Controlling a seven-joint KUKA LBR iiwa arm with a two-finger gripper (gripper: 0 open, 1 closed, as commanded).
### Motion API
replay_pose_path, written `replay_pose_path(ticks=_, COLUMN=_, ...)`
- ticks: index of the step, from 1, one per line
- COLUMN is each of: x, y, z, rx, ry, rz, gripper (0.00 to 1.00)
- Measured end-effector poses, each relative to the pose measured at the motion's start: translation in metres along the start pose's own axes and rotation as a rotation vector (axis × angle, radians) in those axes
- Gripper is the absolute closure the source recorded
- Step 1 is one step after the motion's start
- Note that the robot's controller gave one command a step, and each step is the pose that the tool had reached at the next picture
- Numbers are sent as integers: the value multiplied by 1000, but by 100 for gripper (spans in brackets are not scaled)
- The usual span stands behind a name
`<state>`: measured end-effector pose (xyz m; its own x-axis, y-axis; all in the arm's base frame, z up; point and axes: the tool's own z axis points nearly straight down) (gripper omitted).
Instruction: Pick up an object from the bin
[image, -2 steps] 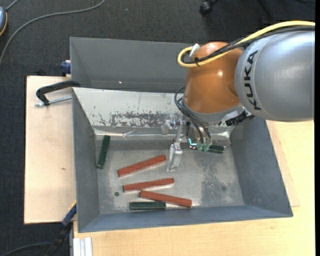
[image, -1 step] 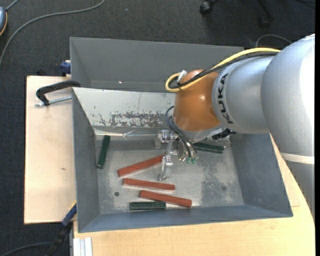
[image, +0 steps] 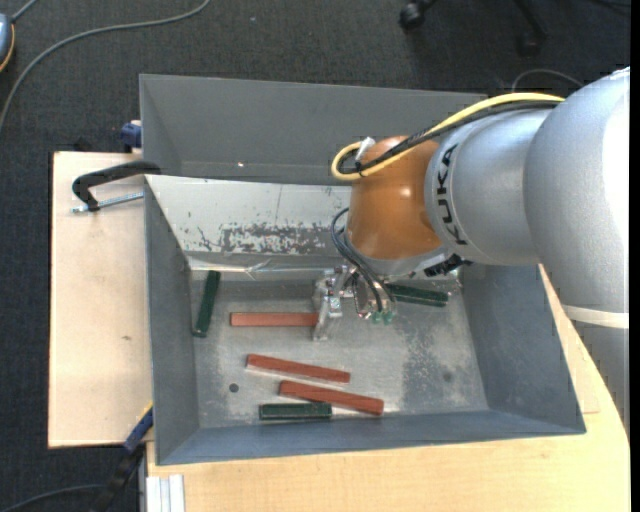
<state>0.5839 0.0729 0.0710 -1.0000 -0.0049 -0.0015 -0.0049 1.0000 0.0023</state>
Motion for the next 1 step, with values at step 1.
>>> replay_pose_path(ticks=1, x=11, y=17, z=-173, rx=0, ry=-13, rz=-30, gripper=100)
